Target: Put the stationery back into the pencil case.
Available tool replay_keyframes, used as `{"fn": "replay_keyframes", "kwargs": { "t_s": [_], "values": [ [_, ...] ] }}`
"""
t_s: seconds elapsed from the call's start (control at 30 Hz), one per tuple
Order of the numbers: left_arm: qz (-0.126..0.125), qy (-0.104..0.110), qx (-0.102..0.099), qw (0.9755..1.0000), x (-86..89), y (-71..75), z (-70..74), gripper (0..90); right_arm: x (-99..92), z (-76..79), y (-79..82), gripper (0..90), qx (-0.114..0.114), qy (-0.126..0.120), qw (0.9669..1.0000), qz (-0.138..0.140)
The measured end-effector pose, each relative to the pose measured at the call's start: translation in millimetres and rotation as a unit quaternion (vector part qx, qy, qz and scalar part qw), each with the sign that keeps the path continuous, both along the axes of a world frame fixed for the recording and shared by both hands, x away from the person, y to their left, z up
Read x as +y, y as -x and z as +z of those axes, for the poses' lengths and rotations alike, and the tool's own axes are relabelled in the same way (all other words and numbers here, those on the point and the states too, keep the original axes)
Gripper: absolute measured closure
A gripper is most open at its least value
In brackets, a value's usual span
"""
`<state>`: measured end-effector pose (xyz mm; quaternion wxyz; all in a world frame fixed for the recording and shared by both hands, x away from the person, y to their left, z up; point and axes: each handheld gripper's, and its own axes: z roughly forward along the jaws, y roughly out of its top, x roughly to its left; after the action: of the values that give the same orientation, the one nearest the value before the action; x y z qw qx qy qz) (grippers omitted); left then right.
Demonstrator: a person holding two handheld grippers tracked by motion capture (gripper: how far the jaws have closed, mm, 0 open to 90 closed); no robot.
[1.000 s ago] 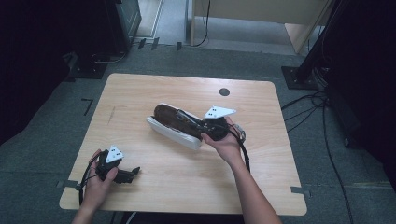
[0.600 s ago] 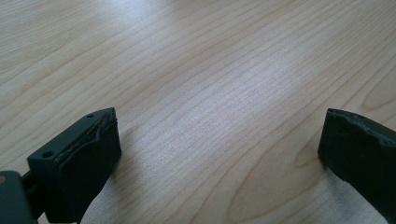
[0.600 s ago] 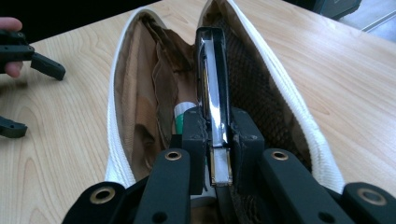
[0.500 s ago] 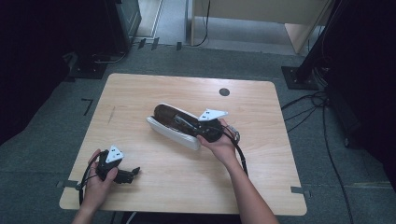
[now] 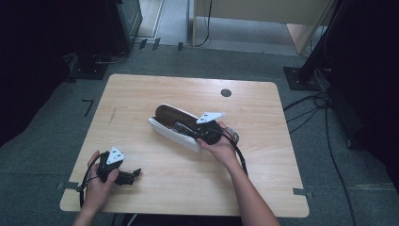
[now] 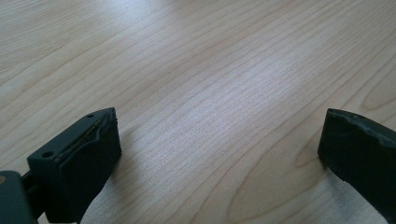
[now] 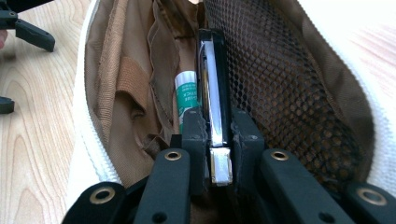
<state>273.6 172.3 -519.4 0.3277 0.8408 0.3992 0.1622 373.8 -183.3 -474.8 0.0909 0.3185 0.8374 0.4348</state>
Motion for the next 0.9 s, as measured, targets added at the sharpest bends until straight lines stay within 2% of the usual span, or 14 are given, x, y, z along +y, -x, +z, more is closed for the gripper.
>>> {"fn": "replay_keyframes", "kwargs": {
  "t_s": [0.13,0.43,0.8,0.9],
  "values": [
    [0.0,0.0,0.0,1.0,0.0,0.0,0.0,0.0,-0.3,-0.1,-2.8,78.6,0.013,0.007,0.9999,0.006],
    [0.0,0.0,0.0,1.0,0.0,0.0,0.0,0.0,-2.3,0.4,-3.9,77.8,0.023,0.01,0.9997,0.005],
    [0.0,0.0,0.0,1.0,0.0,0.0,0.0,0.0,-9.5,1.9,-1.6,73.7,0.02,-0.007,0.9998,0.004],
    [0.0,0.0,0.0,1.0,0.0,0.0,0.0,0.0,-12.4,3.3,0.3,83.6,0.013,-0.01,0.9999,-0.001]
  ]
}}
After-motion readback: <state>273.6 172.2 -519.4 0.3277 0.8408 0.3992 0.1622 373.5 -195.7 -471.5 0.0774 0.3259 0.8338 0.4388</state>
